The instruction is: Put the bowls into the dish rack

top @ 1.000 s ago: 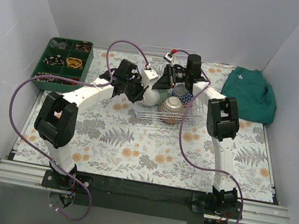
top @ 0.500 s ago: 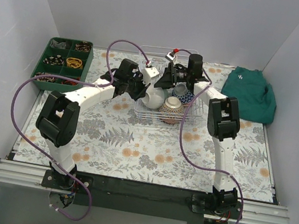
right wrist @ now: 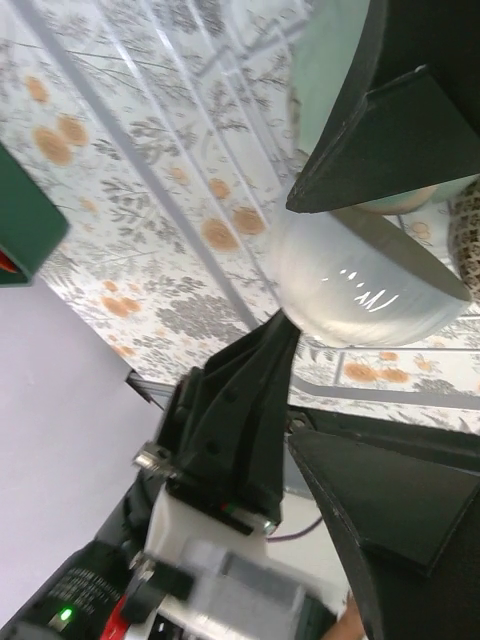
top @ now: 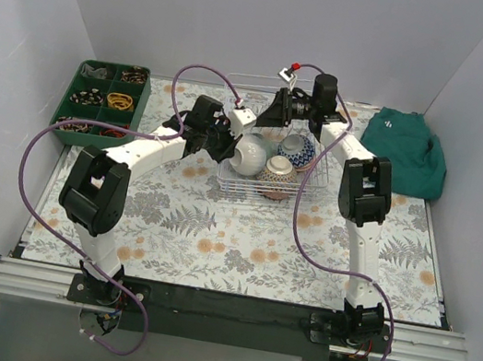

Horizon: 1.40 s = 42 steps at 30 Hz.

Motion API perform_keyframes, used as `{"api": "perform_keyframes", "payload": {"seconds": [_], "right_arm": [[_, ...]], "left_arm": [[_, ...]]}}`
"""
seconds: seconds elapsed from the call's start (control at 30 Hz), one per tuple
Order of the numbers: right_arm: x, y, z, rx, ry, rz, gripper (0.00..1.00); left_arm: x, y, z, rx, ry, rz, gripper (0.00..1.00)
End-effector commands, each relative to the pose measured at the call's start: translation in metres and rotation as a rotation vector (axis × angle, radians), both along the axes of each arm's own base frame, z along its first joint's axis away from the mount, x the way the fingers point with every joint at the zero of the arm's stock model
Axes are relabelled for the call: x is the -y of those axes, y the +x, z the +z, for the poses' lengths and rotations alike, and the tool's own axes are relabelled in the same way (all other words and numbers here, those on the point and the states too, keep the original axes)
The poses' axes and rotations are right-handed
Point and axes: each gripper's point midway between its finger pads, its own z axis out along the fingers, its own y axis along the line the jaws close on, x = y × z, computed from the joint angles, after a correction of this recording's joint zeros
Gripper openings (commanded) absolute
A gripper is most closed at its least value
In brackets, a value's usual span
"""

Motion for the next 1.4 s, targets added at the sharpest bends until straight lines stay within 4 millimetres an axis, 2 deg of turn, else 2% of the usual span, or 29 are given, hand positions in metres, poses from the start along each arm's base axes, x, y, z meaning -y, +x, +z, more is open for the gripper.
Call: {"api": "perform_keyframes", "payload": {"seconds": [0.0, 0.07, 0.1, 0.23, 0.27, 0.3, 0.33, 0.4, 0.43, 0.53, 0.63, 0.8, 0.83, 0.9, 0.93, 0.97, 1.0, 1.03, 1.07, 1.1, 1.13, 1.17, 1.2, 1.37], "right_arm": [[-0.005, 0.016, 0.039, 0.177, 0.022, -0.05, 0.99], [-0.003, 0.025, 0.043, 0.242, 0.017, -0.082, 0.99], [-0.004, 0.03, 0.038, 0.232, -0.008, -0.111, 0.99], [0.012, 0.06, 0.04, 0.344, -0.089, -0.227, 0.99], [0.016, 0.066, 0.039, 0.379, -0.118, -0.257, 0.99], [0.021, 0.08, 0.044, 0.489, -0.168, -0.313, 0.99], [0.028, 0.082, 0.037, 0.473, -0.229, -0.343, 0.99], [0.044, 0.097, 0.038, 0.539, -0.325, -0.429, 0.99], [0.055, 0.1, 0.028, 0.546, -0.381, -0.447, 0.99], [0.082, 0.111, 0.018, 0.569, -0.506, -0.53, 0.98], [0.09, 0.101, 0.02, 0.6, -0.512, -0.485, 0.99], [0.085, 0.061, 0.029, 0.649, -0.468, -0.328, 0.94], [0.085, 0.056, 0.03, 0.654, -0.462, -0.308, 0.87], [0.082, 0.046, 0.035, 0.677, -0.441, -0.265, 0.79], [0.081, 0.043, 0.036, 0.692, -0.437, -0.256, 0.63], [0.082, 0.032, 0.037, 0.723, -0.428, -0.226, 0.51], [0.077, 0.026, 0.037, 0.762, -0.413, -0.208, 0.3], [0.074, 0.019, 0.037, 0.79, -0.405, -0.199, 0.22], [0.075, 0.007, 0.052, 0.853, -0.389, -0.205, 0.17], [0.069, -0.007, 0.026, 0.873, -0.391, -0.167, 0.02], [0.066, -0.015, 0.019, 0.893, -0.394, -0.16, 0.01], [0.066, -0.023, 0.025, 0.938, -0.403, -0.171, 0.01], [0.06, -0.04, 0.005, 0.936, -0.408, -0.122, 0.01], [0.039, -0.064, -0.005, 0.958, -0.389, -0.055, 0.01]], "left_arm": [[0.006, 0.003, 0.016, 0.028, -0.044, -0.013, 0.0], [0.012, 0.001, 0.018, 0.016, -0.066, -0.038, 0.0], [0.016, 0.003, 0.021, 0.022, -0.074, -0.045, 0.0], [0.021, 0.004, 0.024, 0.017, -0.089, -0.055, 0.0], [0.023, 0.003, 0.024, 0.014, -0.096, -0.063, 0.0], [0.025, 0.003, 0.025, 0.013, -0.1, -0.069, 0.0], [0.027, 0.004, 0.028, 0.014, -0.107, -0.072, 0.0], [0.03, 0.004, 0.03, 0.011, -0.118, -0.076, 0.0], [0.032, 0.003, 0.03, 0.008, -0.121, -0.082, 0.0], [0.035, 0.006, 0.031, 0.01, -0.128, -0.087, 0.0], [0.037, 0.009, 0.031, 0.015, -0.13, -0.086, 0.0], [0.034, 0.007, 0.032, 0.02, -0.124, -0.074, 0.0], [0.033, 0.008, 0.034, 0.026, -0.123, -0.071, 0.0], [0.031, 0.005, 0.033, 0.023, -0.119, -0.069, 0.0], [0.031, 0.004, 0.032, 0.022, -0.117, -0.068, 0.0], [0.03, 0.004, 0.034, 0.024, -0.118, -0.064, 0.0], [0.029, 0.002, 0.031, 0.018, -0.116, -0.063, 0.0], [0.028, 0.001, 0.032, 0.016, -0.117, -0.058, 0.0], [0.028, 0.001, 0.033, 0.02, -0.118, -0.054, 0.0], [0.027, 0.0, 0.034, 0.021, -0.12, -0.054, 0.0], [0.026, -0.002, 0.031, 0.015, -0.116, -0.05, 0.0], [0.024, -0.002, 0.033, 0.021, -0.116, -0.047, 0.0], [0.023, -0.002, 0.032, 0.02, -0.111, -0.042, 0.0], [0.018, -0.007, 0.033, 0.026, -0.101, -0.031, 0.0]]}}
